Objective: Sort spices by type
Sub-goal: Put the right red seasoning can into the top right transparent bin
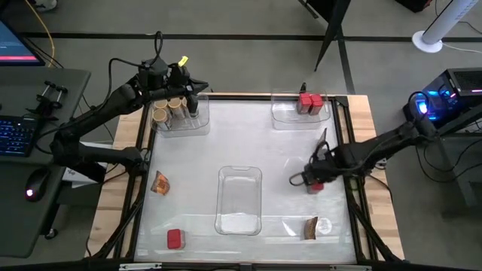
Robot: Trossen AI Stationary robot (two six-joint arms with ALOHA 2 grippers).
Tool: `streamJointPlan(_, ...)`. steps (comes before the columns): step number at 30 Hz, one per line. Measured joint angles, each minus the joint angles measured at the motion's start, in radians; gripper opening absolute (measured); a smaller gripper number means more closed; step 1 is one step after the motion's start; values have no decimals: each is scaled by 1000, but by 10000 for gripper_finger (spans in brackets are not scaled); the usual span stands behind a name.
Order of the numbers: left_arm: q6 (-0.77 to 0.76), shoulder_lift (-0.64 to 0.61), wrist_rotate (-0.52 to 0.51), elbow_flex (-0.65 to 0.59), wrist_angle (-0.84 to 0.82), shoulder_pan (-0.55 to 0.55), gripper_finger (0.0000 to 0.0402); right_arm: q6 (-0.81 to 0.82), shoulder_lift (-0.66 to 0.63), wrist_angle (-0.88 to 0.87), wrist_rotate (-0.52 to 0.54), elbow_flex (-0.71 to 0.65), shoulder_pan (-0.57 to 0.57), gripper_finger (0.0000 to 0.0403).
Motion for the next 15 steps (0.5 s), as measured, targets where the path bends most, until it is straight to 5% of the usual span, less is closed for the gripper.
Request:
streamJointPlan(8, 0, 0, 0, 0, 0, 0, 10, -248, 47, 168, 63, 6, -196, 0)
streamJointPlan(15, -1, 0, 0, 0, -1, 0, 10, -319, 17, 41, 112, 166, -256, 0)
